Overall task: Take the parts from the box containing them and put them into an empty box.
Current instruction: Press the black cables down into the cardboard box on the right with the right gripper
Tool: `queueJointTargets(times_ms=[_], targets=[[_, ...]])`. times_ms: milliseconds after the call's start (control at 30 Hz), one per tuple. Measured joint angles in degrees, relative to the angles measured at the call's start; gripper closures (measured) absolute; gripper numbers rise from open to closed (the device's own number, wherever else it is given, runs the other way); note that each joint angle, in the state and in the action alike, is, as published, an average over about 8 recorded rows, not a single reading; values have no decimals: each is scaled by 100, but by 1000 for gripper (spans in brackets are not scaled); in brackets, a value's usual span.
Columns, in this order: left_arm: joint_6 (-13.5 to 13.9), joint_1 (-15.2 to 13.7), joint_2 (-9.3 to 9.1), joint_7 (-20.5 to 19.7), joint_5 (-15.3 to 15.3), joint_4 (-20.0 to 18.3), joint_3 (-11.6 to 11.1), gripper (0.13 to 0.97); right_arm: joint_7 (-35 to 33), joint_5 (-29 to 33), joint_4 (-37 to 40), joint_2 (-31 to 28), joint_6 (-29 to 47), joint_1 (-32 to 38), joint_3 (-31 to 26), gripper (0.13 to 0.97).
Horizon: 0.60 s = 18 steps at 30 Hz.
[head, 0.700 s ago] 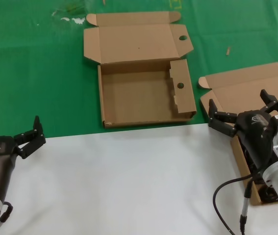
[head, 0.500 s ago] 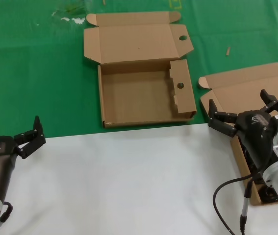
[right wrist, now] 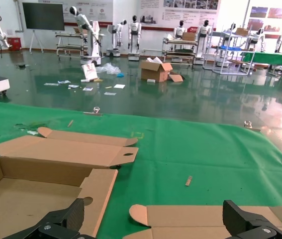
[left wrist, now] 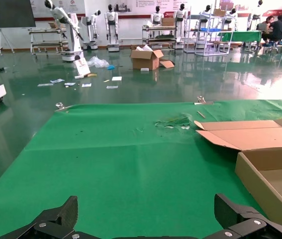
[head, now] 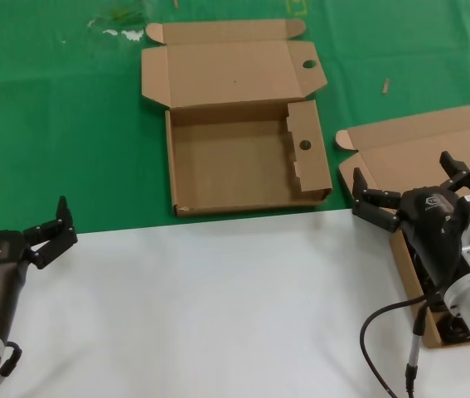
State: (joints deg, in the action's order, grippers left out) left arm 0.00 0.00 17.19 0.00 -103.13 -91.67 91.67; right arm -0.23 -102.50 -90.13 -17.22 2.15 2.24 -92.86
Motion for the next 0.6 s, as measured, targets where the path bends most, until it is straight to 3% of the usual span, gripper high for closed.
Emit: queueJointTargets(times_ms=[433, 600], targets=[[0, 0, 0, 0, 0, 0, 0, 206, -165, 56, -91, 44, 65, -146, 138, 129], [0, 0, 0, 0, 0, 0, 0, 272, -31, -39, -326, -585, -70, -278, -186, 129]])
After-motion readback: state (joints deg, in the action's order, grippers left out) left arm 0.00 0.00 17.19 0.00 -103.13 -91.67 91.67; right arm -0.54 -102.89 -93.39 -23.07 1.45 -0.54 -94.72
